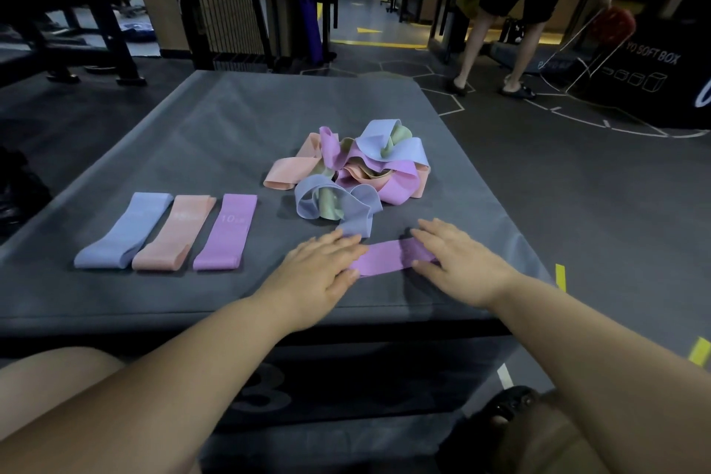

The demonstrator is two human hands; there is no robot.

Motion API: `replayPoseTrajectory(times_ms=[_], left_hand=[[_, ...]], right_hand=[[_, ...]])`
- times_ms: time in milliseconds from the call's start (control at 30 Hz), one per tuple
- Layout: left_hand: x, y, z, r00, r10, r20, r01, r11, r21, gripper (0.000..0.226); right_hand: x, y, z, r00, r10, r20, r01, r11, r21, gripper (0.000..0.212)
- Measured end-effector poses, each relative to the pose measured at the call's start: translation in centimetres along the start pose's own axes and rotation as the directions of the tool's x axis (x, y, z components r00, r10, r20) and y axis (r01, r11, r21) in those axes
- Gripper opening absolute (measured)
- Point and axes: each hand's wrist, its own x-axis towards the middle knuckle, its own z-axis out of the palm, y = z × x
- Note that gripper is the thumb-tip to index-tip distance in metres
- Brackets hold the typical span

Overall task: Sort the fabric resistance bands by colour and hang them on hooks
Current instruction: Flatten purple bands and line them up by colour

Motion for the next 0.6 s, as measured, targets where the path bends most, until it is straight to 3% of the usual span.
replayPoseTrajectory(times_ms=[100,200,500,600], left_hand=[[-0.30,-0.10,0.24,0.991,0.000,0.132,-0.014,0.994,0.104,0.069],[-0.53,-0.33,0.35,0.982,-0.017,0.188,-0.020,0.981,0.191,0.065],[-0.61,-0.27,0.23,0.974,-0.036,0.225,-0.020,0.970,0.241,0.062],[-0.58,-0.37,0.29,0.972,-0.039,0.233,-0.019,0.971,0.239,0.062]], right_hand=[[-0.48,-0.14,0.63,0.993,0.050,0.108,-0.039,0.994,-0.101,0.073],[-0.69,-0.09,0.89,0.989,0.076,0.127,-0.057,0.987,-0.149,0.079],[-0.60,0.03,1.12,0.985,0.086,0.147,-0.065,0.988,-0.139,0.103],[-0.53,0.07,1.16,0.986,0.086,0.146,-0.064,0.987,-0.150,0.084]])
